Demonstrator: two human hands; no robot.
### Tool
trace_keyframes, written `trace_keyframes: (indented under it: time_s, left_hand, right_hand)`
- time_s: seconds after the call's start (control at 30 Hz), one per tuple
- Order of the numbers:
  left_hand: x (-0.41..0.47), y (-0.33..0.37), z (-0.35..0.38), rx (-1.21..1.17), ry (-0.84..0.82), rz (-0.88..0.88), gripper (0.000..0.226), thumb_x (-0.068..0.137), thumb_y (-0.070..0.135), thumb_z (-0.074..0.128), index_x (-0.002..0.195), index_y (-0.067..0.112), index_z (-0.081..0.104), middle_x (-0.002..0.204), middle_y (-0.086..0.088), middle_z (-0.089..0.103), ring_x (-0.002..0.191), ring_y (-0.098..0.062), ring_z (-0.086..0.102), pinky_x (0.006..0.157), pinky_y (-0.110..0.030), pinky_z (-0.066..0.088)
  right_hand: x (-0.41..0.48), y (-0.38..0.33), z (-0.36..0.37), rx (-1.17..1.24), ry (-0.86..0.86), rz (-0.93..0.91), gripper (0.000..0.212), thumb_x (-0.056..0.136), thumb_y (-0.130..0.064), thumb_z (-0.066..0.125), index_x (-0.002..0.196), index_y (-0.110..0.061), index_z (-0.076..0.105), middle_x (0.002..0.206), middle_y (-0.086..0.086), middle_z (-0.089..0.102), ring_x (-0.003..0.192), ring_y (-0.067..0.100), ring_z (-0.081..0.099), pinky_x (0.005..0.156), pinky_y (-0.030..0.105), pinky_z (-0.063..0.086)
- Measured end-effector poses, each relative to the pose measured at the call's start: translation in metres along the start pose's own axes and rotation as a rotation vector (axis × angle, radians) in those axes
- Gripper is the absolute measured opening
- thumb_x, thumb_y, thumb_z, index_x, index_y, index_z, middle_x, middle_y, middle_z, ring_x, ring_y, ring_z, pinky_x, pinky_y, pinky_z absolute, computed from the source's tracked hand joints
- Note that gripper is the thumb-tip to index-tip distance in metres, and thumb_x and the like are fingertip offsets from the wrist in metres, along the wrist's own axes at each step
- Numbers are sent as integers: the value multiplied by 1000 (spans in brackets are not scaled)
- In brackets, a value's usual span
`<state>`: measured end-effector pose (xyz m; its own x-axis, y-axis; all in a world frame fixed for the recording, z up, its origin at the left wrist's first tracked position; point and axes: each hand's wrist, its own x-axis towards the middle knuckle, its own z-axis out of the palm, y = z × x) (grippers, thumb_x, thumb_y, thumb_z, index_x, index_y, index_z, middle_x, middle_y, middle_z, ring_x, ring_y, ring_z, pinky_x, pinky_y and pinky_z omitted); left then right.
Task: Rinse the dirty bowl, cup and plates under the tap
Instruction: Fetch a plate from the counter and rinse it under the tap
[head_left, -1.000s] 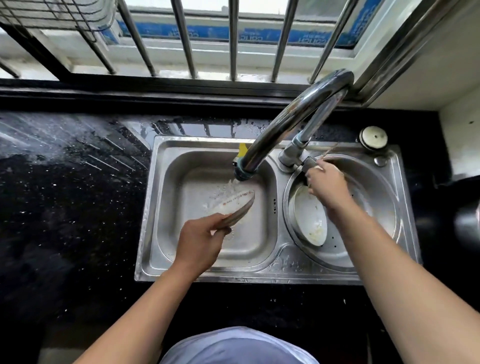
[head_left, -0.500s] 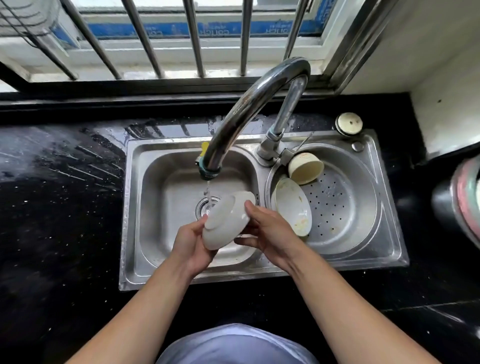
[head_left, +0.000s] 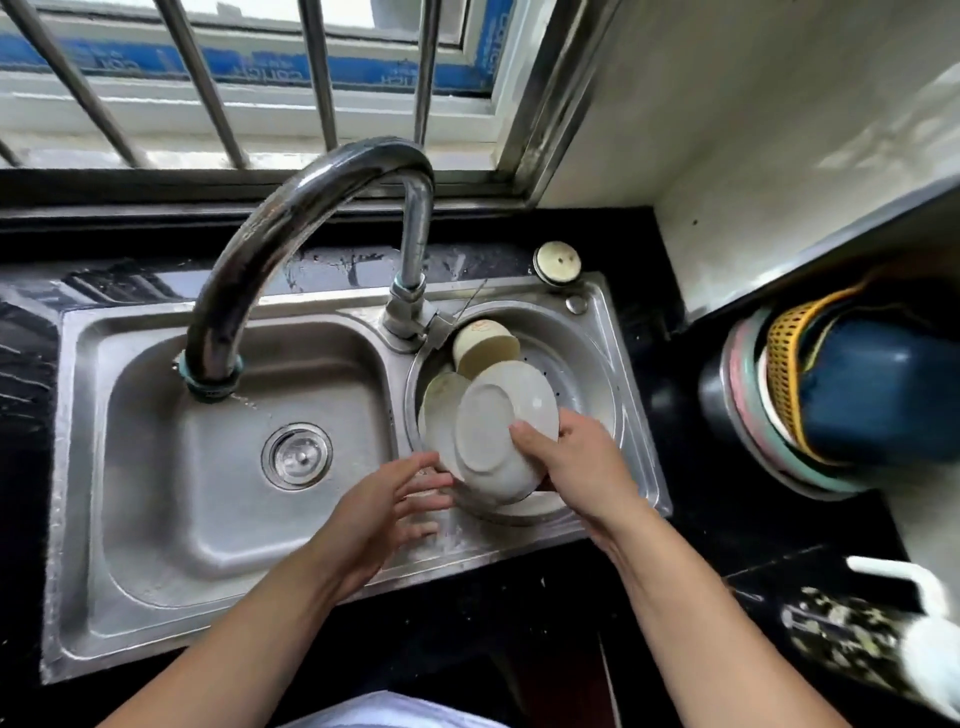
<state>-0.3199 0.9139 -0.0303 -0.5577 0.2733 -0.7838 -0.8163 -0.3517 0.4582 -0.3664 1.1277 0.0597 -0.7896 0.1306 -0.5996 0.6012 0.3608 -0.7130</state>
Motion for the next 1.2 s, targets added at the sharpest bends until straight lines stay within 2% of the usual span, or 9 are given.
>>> trace_keyframes:
  time_s: [0.07,0.13,0.23,0.33,0.43,0.6,0.8,0.97,1.2]
  left_hand:
    - [4,-4,15,122,9,45,25,102,34,63,122,23,73,112,-1,82,95,-16,78,72,-30,62]
    - [8,-14,25,339,53,108,19,100,26,68,118,28,75,107,1,82,98,-16,78,72,-26,60]
    - [11,-36,25,709,72,282,18,97,21,70,110,33,77,107,9,80,97,-1,74,81,-21,56]
    - [13,-66,14,1203,18,554,30,93,24,61,119,31,74,115,14,71,109,-1,63,101,-26,50]
    - [16,-90,9,1497,-40,664,43,80,30,62,122,33,72,129,11,65,121,-12,57,104,-29,49]
    - [19,-102,12,1598,-66,712,54,60,32,63,113,31,75,124,2,69,112,-19,61,81,-35,59]
    - [21,-108,12,1640,-47,669,62,51,31,79,113,29,78,123,-1,72,110,-23,68,88,-33,48]
    - [23,-109,10,1636,-58,644,57,61,37,65,116,30,77,126,-2,72,116,-20,57,91,-32,39]
    - [27,-112,5,1612,-90,616,65,62,38,67,127,35,66,136,1,61,122,-19,52,93,-33,37]
  right_hand:
    - [6,2,-35,-309,21,-162,15,88,-37,71,94,-24,72,79,-5,77,76,14,74,64,29,54]
    - [19,5,-62,-704,25,-317,12,91,-38,68,96,-28,68,76,-2,72,76,24,67,60,30,41]
    - [55,3,-91,-1289,-19,-554,20,94,-32,62,113,-35,67,101,-3,77,97,27,68,81,32,42]
    - [99,-2,-110,-1694,-264,-658,37,92,-14,54,118,-38,65,114,-14,70,117,15,60,108,39,31]
    - [137,0,-115,-1952,-431,-781,36,97,-11,50,120,-36,63,122,-12,61,124,18,49,102,49,37]
    - [189,8,-104,-2125,-617,-913,33,100,-8,44,118,-21,68,126,-6,62,126,25,48,103,37,41]
    - [228,15,-108,-2160,-582,-951,33,108,-11,37,112,-14,69,118,-2,62,119,24,51,110,32,35]
    - [244,20,-111,-2146,-571,-980,31,102,-3,43,106,-7,73,112,1,63,120,28,47,109,37,38]
    - [255,26,-116,-2169,-564,-990,30,101,-9,49,118,-10,74,147,4,50,144,30,30,129,46,9]
